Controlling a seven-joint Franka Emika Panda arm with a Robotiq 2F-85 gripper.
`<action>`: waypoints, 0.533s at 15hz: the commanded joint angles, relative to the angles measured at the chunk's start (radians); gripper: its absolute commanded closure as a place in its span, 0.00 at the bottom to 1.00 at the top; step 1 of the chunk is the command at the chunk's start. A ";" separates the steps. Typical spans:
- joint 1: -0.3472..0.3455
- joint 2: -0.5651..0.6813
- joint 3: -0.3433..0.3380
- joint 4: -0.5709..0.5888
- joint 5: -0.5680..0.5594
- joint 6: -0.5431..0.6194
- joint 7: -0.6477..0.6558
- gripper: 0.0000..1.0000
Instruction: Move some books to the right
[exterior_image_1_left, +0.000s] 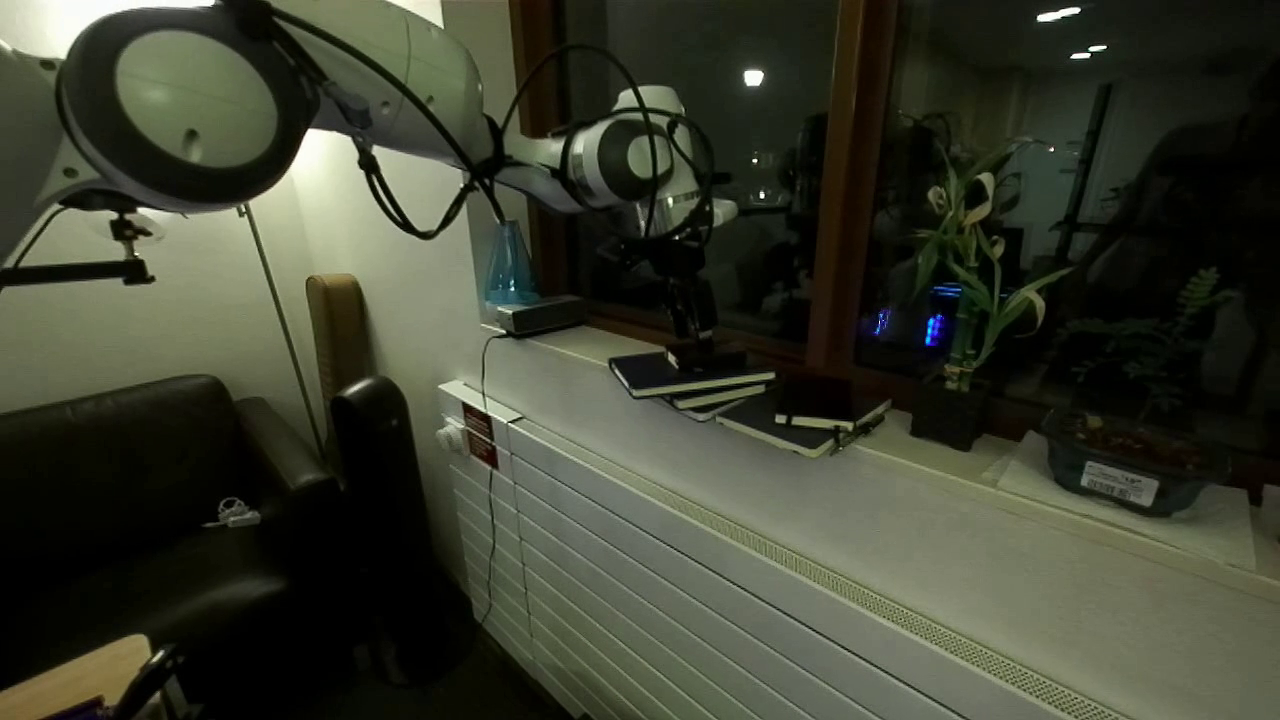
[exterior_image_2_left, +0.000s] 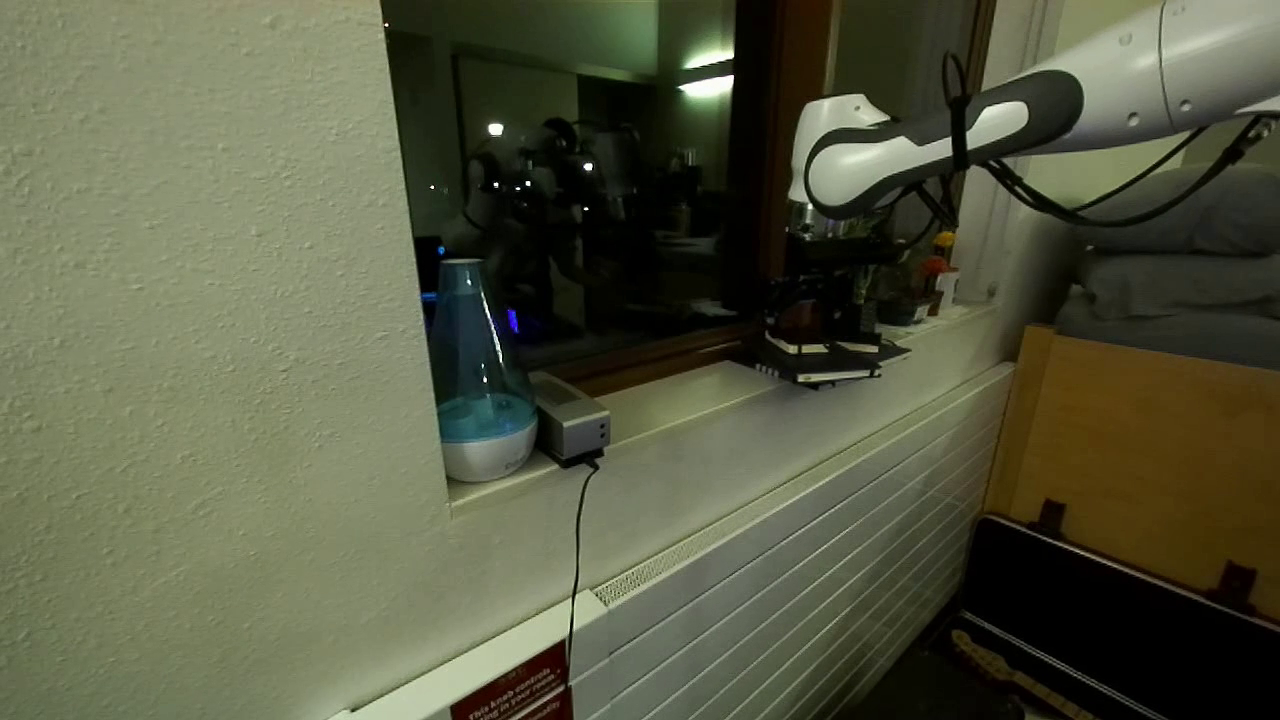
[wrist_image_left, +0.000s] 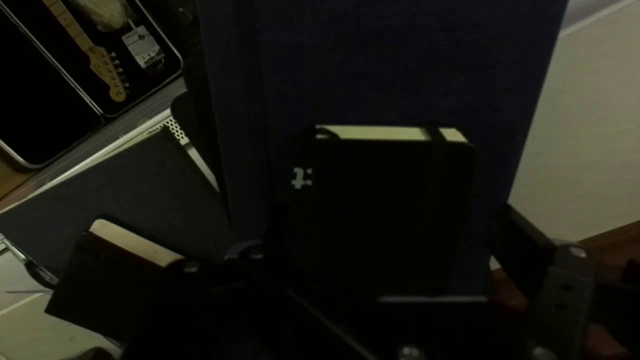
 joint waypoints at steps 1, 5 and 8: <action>-0.002 0.020 -0.010 0.017 0.013 -0.003 0.032 0.00; -0.008 0.034 -0.006 0.020 0.027 -0.008 0.041 0.00; -0.011 0.045 -0.005 0.030 0.037 -0.012 0.049 0.25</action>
